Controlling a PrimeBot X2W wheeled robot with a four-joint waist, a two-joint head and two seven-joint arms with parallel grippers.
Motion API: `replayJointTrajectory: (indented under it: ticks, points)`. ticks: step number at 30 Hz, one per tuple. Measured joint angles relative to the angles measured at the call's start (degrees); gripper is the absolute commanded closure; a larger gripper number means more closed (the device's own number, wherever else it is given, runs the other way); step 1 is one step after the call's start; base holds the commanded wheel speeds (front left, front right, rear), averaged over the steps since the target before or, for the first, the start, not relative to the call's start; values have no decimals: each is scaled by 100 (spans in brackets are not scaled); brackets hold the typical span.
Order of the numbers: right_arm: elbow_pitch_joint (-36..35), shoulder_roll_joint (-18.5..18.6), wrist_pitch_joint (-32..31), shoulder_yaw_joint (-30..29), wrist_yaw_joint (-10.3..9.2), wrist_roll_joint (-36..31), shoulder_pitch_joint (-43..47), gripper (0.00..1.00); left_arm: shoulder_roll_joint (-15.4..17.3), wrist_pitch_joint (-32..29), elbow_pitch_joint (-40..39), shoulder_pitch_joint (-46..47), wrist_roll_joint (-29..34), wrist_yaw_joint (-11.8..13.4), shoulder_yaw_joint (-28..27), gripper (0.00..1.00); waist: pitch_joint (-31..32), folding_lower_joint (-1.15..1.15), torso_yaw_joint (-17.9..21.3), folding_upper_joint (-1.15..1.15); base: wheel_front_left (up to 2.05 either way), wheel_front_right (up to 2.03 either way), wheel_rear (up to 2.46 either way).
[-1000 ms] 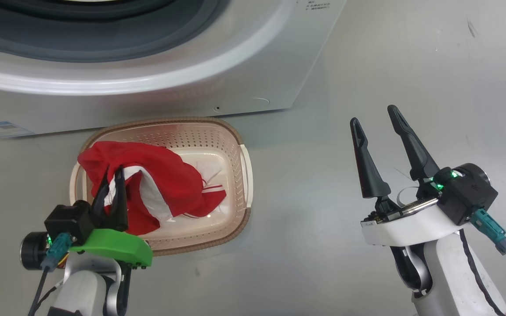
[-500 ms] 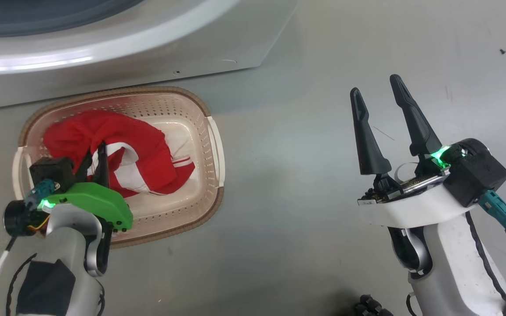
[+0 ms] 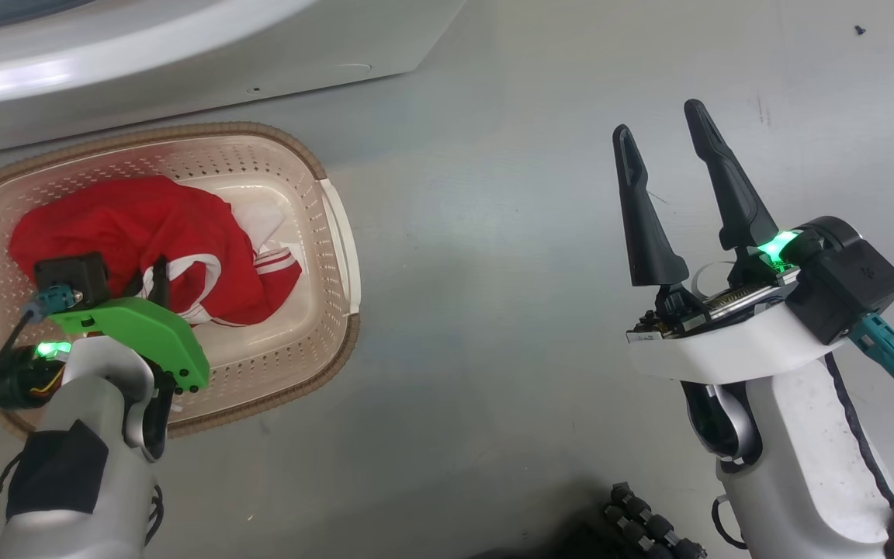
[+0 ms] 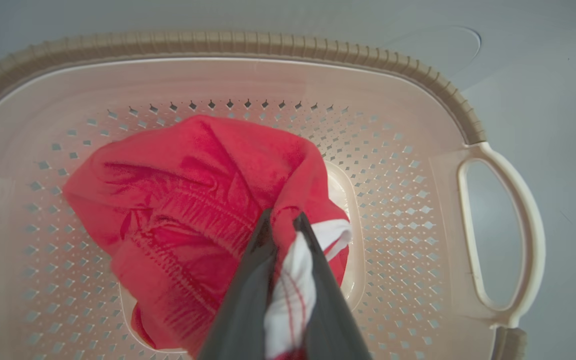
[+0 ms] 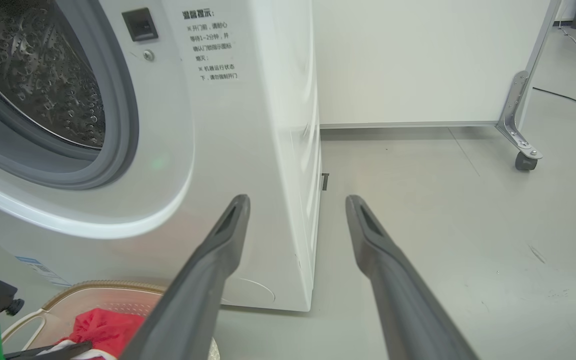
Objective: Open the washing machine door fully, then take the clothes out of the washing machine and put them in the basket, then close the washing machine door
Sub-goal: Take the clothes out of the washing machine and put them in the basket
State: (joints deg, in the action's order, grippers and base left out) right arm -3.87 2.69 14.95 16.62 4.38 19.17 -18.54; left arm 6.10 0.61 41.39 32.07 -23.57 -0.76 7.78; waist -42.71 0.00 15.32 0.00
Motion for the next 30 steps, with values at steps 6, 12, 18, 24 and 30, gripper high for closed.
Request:
replayJointTrajectory:
  ticks: [6, 12, 18, 24, 30]
  points:
    - [58, 0, -1, 3, -44, 7, -21, 0, 0, 124, 316, 207, -2, -118, -13, 100, -5, 0, 16, 0, 0, 0, 0]
    - [181, -1, 0, -3, -44, 5, -36, 0, -86, 355, 656, 261, -127, -250, -52, 57, 129, 0, -33, 0, 0, 0, 0]
    - [279, 0, -1, -29, -43, -5, -36, 0, -134, 749, 818, 261, -156, -318, -44, 0, 322, 0, -104, 0, 0, 0, 0]
    - [425, 1, 0, -101, -41, -108, -29, 0, -171, 1174, 857, 260, -152, -416, 44, 0, 558, 0, -213, 0, 0, 0, 0]
    - [559, 0, 0, -200, -41, -188, 37, 0, -205, 1361, 788, 249, -33, -480, 160, 0, 848, 0, -343, 0, 0, 0, 0]
